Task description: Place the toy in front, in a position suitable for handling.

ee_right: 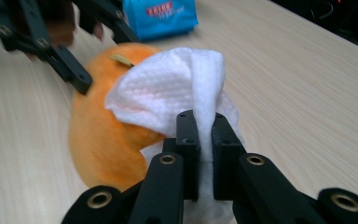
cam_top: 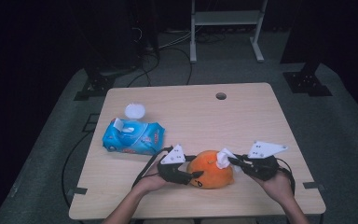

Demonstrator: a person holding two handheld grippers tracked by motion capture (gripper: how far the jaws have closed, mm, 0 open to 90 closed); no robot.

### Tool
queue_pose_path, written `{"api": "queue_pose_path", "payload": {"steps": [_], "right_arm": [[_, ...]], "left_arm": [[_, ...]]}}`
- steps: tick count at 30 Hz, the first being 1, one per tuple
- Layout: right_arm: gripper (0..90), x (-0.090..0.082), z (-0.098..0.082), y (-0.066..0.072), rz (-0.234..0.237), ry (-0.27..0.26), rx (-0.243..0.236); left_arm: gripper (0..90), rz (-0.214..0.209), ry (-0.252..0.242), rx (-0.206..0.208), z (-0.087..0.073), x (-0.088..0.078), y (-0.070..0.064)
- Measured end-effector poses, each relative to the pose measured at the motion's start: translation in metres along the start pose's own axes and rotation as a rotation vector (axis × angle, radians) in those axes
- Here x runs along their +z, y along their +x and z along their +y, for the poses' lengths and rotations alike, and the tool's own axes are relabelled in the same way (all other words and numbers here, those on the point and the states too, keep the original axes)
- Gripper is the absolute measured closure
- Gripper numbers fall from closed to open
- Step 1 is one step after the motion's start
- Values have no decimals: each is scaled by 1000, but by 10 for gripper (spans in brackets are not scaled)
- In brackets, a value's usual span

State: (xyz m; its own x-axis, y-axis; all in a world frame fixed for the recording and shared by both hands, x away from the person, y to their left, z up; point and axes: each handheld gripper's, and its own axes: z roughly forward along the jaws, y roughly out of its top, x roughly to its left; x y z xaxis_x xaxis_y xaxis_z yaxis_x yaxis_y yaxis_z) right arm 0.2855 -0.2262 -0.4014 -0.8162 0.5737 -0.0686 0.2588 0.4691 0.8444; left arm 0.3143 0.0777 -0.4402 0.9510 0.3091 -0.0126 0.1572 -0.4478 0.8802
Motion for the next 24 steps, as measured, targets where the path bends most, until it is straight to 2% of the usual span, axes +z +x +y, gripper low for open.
{"api": "queue_pose_path", "payload": {"steps": [2, 5, 7, 8, 10, 12, 13, 14, 17, 19, 22, 24], "right_arm": [[836, -4, 5, 3, 22, -49, 12], [836, -7, 15, 10, 56, -86, -21], [836, -4, 15, 11, 65, -67, -36], [837, 0, 9, 9, 71, -33, -30], [837, 3, 2, 4, 72, 0, -14], [837, 1, -2, -1, 58, 12, 7], [837, -1, -2, -1, 52, 9, 5], [837, -4, 0, 0, 51, -16, 6], [836, -11, 12, 8, 80, -84, -10], [835, -8, 17, 11, 99, -95, -25], [835, 4, 11, 10, 83, -31, -34], [836, 7, 2, 4, 66, -23, -3]], "left_arm": [[394, 3, 0, 5, 0, 1, 0], [398, 9, 7, 2, 0, 1, 0], [398, 11, -1, -11, -2, -1, 2], [398, 9, -1, -13, -2, -1, 2], [395, 20, -7, -21, -1, 1, 1], [384, 30, -9, -28, 1, 2, 1], [383, 35, -8, -26, 2, 3, 1], [386, 39, -8, -23, 3, 4, -1], [390, 30, -17, -12, 7, 8, -4], [383, 28, -13, -9, 9, 8, -5], [300, 12, -19, -34, 9, 3, -2], [247, 10, 1, -48, 8, 1, 1]]}}
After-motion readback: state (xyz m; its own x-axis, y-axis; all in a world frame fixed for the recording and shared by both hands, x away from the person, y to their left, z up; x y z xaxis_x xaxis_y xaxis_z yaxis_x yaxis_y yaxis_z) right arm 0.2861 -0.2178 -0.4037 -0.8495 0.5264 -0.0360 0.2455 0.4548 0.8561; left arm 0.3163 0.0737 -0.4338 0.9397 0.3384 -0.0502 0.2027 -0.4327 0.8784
